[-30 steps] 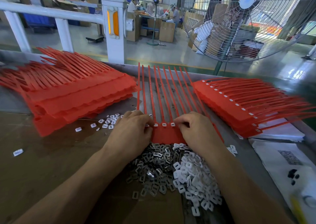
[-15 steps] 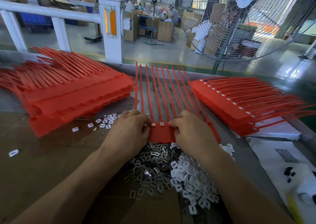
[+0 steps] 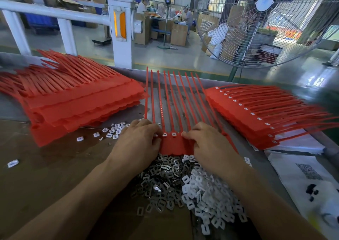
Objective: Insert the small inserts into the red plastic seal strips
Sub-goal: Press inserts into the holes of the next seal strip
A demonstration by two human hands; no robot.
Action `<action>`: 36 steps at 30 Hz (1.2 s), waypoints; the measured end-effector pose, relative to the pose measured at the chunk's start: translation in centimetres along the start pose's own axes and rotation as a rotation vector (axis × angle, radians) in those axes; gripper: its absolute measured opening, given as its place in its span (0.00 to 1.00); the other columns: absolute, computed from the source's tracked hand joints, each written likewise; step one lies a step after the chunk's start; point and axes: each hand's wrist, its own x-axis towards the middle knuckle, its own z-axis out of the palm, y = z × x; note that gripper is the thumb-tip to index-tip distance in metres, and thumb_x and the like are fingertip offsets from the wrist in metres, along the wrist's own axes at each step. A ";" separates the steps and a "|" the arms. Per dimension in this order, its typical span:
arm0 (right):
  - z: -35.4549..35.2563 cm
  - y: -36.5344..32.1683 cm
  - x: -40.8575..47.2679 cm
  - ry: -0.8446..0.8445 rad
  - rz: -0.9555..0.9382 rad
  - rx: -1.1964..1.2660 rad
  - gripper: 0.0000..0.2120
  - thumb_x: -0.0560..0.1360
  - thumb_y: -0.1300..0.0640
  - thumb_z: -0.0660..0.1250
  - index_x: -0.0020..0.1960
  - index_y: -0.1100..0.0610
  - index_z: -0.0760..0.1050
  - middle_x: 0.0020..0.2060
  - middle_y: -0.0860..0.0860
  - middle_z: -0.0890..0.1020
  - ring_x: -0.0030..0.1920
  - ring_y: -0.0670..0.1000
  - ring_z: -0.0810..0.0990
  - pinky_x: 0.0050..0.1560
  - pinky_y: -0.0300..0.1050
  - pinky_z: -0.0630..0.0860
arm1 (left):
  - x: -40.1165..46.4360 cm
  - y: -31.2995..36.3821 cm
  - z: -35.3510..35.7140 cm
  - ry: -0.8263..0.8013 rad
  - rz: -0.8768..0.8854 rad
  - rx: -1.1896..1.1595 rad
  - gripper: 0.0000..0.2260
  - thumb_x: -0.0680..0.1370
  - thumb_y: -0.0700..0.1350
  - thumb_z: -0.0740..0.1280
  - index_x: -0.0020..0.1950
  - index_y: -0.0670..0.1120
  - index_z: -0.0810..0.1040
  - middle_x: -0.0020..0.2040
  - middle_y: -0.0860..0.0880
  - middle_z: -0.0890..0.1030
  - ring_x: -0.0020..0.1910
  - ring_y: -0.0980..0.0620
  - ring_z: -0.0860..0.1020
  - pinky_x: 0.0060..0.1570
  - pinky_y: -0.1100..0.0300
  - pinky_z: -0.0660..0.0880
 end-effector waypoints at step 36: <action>0.3 2.1 -0.4 0.227 0.194 0.567 0.05 0.76 0.53 0.75 0.43 0.47 0.80 0.36 0.41 0.84 0.35 0.40 0.80 0.37 0.39 0.74 | 0.0 -0.1 0.2 0.003 0.017 0.018 0.10 0.80 0.53 0.65 0.61 0.56 0.80 0.60 0.57 0.77 0.64 0.53 0.70 0.68 0.50 0.67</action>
